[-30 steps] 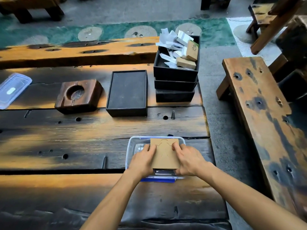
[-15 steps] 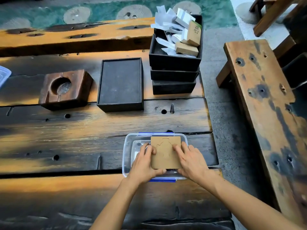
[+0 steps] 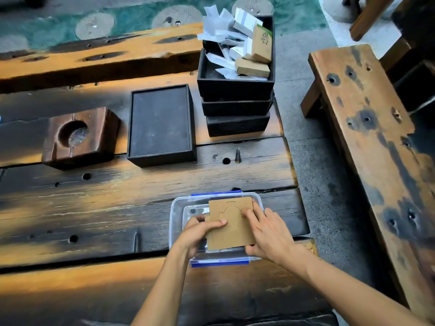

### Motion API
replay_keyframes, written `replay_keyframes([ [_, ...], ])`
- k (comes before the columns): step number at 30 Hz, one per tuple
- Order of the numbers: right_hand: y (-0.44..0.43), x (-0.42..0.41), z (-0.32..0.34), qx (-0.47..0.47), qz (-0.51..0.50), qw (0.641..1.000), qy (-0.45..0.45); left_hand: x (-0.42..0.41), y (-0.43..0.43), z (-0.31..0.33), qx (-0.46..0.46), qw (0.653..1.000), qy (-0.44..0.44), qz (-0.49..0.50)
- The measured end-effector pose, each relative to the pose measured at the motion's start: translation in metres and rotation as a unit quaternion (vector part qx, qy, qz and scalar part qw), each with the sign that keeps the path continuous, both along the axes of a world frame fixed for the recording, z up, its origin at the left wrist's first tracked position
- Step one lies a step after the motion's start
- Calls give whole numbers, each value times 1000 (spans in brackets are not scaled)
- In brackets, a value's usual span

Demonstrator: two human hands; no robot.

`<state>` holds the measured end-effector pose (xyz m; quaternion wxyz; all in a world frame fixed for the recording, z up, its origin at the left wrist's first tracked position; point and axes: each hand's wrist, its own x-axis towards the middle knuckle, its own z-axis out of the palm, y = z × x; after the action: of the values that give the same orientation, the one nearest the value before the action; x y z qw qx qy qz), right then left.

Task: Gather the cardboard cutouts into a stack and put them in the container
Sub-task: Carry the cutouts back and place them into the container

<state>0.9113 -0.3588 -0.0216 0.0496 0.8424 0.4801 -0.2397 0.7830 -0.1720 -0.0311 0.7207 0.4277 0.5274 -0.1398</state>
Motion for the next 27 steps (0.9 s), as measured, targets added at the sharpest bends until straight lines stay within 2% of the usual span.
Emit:
replay_keyframes([
  [5,-5,5,12,28,-61,993,101,0,-3,9,8,1000,-8,12],
  [10,3,7,34,37,-103,985,132,-3,-13,20,14,999,2,39],
  [12,6,5,43,87,-143,973,156,-9,-11,28,26,998,-8,49],
  [15,3,8,51,201,-241,923,221,-25,-5,43,55,996,-49,52],
  [18,4,20,59,200,-297,859,367,-49,8,59,120,984,-134,17],
  [20,8,26,59,181,-272,818,474,-61,19,69,165,967,-188,-37],
  [21,9,24,58,174,-244,818,491,-65,22,70,189,958,-203,-73],
  [23,12,16,53,191,-203,853,441,-61,25,70,257,932,-211,-147],
  [25,17,3,44,234,-205,877,365,-54,23,61,343,890,-211,-212],
  [27,17,-6,31,248,-225,882,332,-48,18,47,422,843,-210,-260],
])
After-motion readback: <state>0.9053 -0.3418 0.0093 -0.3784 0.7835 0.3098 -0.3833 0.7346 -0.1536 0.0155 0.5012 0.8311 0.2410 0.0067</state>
